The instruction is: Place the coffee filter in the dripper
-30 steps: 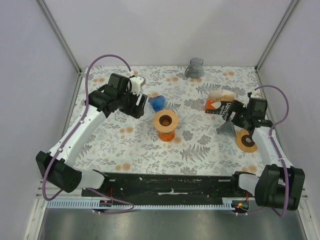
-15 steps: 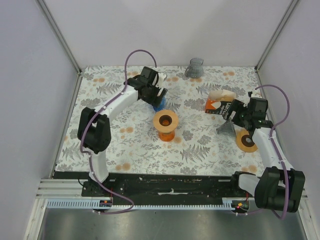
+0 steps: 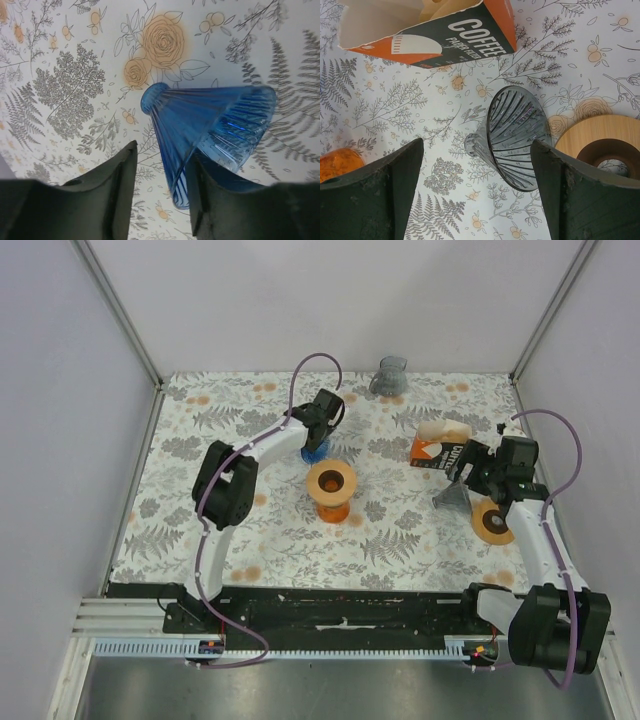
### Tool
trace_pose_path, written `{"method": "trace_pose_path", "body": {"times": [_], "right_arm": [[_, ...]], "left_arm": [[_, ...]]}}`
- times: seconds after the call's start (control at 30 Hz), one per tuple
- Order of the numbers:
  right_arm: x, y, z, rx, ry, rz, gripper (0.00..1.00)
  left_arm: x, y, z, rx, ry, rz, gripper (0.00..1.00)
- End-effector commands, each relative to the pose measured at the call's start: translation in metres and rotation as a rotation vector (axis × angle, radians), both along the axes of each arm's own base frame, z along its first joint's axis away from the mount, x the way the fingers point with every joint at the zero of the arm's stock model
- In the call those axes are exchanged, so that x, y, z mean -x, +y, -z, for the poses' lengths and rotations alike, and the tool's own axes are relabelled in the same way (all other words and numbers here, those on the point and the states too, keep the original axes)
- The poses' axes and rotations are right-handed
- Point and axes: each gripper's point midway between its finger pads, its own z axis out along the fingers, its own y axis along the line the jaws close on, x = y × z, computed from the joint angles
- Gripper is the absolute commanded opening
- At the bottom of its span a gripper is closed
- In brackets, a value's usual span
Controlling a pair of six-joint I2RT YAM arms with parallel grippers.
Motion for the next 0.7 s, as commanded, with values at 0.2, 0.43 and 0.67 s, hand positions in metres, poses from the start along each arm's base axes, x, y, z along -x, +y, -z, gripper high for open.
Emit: {"method": "trace_pose_path", "body": {"times": [0.2, 0.43, 0.67], "right_arm": [[-0.002, 0.008, -0.049, 0.008, -0.103, -0.071, 0.93], [0.002, 0.023, -0.095, 0.021, -0.178, -0.171, 0.87], [-0.004, 0.116, -0.158, 0.034, -0.254, -0.423, 0.82]], "left_arm": [[-0.02, 0.01, -0.065, 0.006, -0.137, -0.031, 0.02], [0.003, 0.003, -0.166, 0.331, -0.135, -0.019, 0.02], [0.065, -0.011, -0.238, 0.666, -0.026, 0.009, 0.02]]}}
